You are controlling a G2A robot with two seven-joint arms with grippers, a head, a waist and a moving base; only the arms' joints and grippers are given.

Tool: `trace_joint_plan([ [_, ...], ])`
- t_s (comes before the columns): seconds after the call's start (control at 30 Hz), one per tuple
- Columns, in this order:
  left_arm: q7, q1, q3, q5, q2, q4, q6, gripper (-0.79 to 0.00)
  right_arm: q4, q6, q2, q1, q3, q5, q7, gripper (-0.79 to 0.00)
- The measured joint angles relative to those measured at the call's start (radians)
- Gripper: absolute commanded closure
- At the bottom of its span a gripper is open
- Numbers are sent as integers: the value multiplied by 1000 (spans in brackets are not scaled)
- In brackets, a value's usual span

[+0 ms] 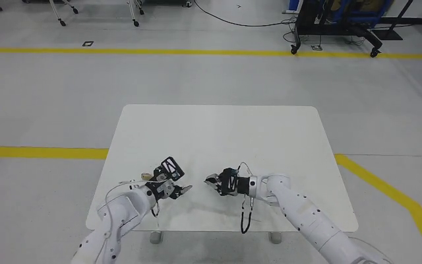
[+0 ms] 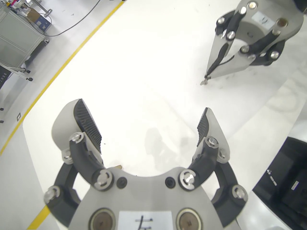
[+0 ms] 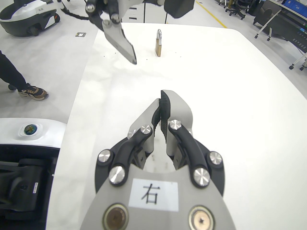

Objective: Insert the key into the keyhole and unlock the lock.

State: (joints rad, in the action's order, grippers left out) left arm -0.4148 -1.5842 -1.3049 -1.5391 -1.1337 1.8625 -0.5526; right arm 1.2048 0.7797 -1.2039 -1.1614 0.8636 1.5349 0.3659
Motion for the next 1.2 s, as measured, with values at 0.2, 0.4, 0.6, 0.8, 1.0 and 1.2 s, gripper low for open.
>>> trace_joint_plan([
  [0.2,-44,48,72,-32,-7,-61,5,-785,-18,15,5,14,13,2,44,0],
  [0.4,-64,88,118,-33,-14,-110,26,-785,-34,36,11,10,29,-20,116,0],
  [0.6,-76,111,136,-17,-18,-124,33,-785,-64,69,12,19,35,-59,141,0],
  [0.8,-45,121,154,16,-22,-136,47,-785,-114,122,1,55,3,-80,70,0],
  [1.0,-18,121,152,34,-23,-139,79,-785,-134,96,-13,80,-28,-83,-8,0],
  [1.2,-23,155,208,-2,-31,-188,92,-785,-123,85,-17,82,-40,-83,-18,0],
])
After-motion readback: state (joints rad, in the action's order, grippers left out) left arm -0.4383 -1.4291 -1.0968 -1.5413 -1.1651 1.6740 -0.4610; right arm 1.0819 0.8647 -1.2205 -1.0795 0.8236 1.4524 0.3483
